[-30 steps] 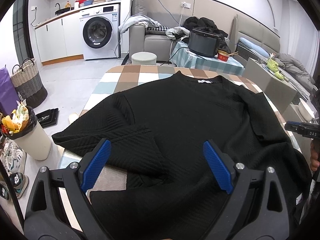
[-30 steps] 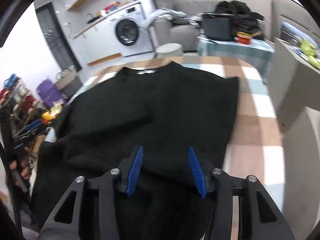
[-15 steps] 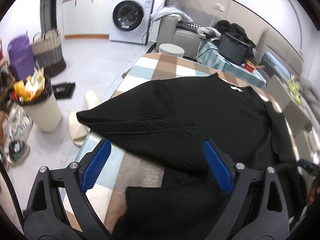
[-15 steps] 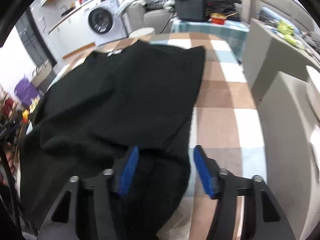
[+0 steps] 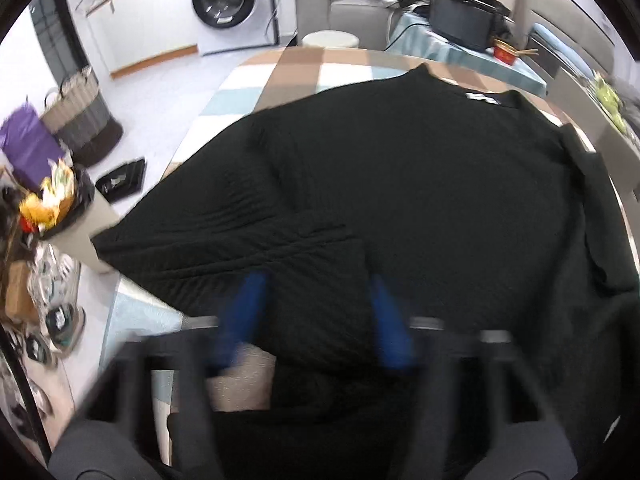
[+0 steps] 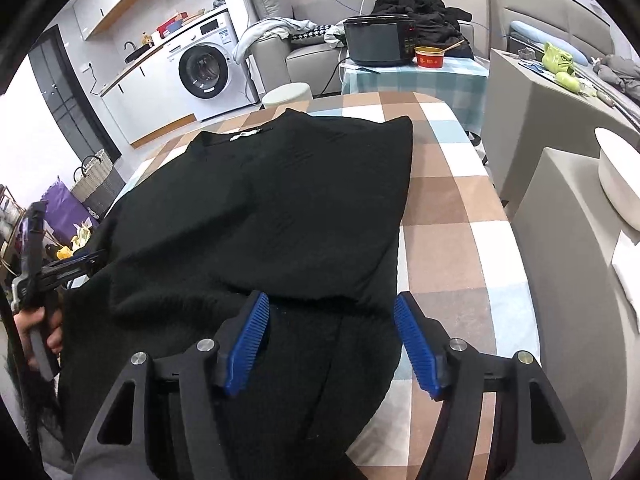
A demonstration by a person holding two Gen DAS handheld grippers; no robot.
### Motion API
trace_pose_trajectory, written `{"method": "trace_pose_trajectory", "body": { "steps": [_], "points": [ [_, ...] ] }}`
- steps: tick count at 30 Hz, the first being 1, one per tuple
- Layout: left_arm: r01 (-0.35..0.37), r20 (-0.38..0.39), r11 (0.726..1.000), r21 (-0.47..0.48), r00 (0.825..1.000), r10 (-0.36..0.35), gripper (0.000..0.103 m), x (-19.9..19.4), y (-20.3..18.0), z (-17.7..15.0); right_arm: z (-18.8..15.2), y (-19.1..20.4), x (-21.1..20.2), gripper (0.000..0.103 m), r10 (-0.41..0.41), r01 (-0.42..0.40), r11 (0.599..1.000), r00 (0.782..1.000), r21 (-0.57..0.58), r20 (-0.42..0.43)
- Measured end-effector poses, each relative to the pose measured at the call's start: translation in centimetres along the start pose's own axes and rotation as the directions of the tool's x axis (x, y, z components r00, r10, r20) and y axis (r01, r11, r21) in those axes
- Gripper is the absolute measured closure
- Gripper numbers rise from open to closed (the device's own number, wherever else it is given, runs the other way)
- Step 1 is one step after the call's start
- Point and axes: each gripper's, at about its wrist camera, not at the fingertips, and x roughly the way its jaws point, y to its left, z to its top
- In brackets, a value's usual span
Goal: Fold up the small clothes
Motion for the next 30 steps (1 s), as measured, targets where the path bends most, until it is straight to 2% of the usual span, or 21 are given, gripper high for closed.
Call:
{"method": "trace_pose_trajectory", "body": {
  "steps": [2,3,6,8,10,15,18,21,23,25,27,28,30],
  "points": [
    [0.068,0.069,0.996,-0.060,0.996,-0.064,0.093,-1.3,2.1,-0.4,-0.1,-0.3,0.0,0.036,-0.002,0.002,1.000,1.000,0.013,0.007],
    [0.085,0.117,0.992,-0.096,0.990,-0.074,0.094,-2.5,3.6,-0.9,-0.2,-0.4,-0.2,0.036,0.001,-0.001,1.000,1.000,0.023,0.012],
    [0.036,0.187,0.979,-0.200,0.982,0.002,0.097,-4.9,8.0,-1.9,-0.2,-0.9,-0.2,0.036,-0.006,0.005,0.999,1.000,0.037,0.017],
    [0.035,0.206,0.958,-0.283,0.978,0.025,0.097,-5.5,11.0,-2.7,-0.3,-1.2,-0.2,0.036,-0.003,0.002,0.999,1.000,0.046,0.018],
    [0.061,0.205,0.937,-0.343,0.979,0.012,0.097,-5.2,13.0,-3.4,-0.3,-1.5,-0.1,0.036,0.002,-0.003,0.998,1.000,0.062,0.019],
    [0.112,0.234,0.915,-0.388,0.972,-0.020,0.099,-4.6,14.6,-3.6,-0.3,-1.9,0.5,0.036,0.007,-0.008,0.996,1.000,0.090,0.007],
    [0.133,0.291,0.929,-0.346,0.956,-0.029,0.100,-5.7,13.7,-2.3,-0.4,-1.9,0.2,0.036,0.008,-0.009,0.995,1.000,0.095,0.012],
    [0.180,0.349,0.950,-0.255,0.933,-0.083,0.100,-7.7,10.6,-0.5,-0.5,-1.8,-0.1,0.036,0.006,-0.008,0.995,1.000,0.097,0.016],
    [0.254,0.381,0.956,-0.150,0.907,-0.181,0.100,-8.6,7.3,0.9,-0.6,-1.8,-0.3,0.036,0.002,-0.004,0.995,1.000,0.098,0.016],
    [0.314,0.391,0.948,-0.060,0.881,-0.267,0.100,-9.2,3.7,1.4,-0.6,-1.8,-0.4,0.036,0.002,-0.003,0.995,1.000,0.096,0.017],
    [0.387,0.331,0.922,0.031,0.866,-0.375,0.100,-8.8,0.1,1.4,-0.6,-1.8,-0.6,0.036,-0.005,0.003,0.995,1.000,0.096,0.021],
    [0.433,0.288,0.899,0.070,0.854,-0.434,0.100,-8.2,-1.4,1.3,-0.7,-1.9,-0.8,0.035,-0.007,0.004,0.995,1.000,0.101,0.024],
    [0.438,0.181,0.893,0.106,0.874,-0.450,0.094,-6.8,-3.5,0.9,-0.7,-2.1,-1.0,0.034,-0.009,0.006,0.993,0.999,0.114,0.031]
  ]
}}
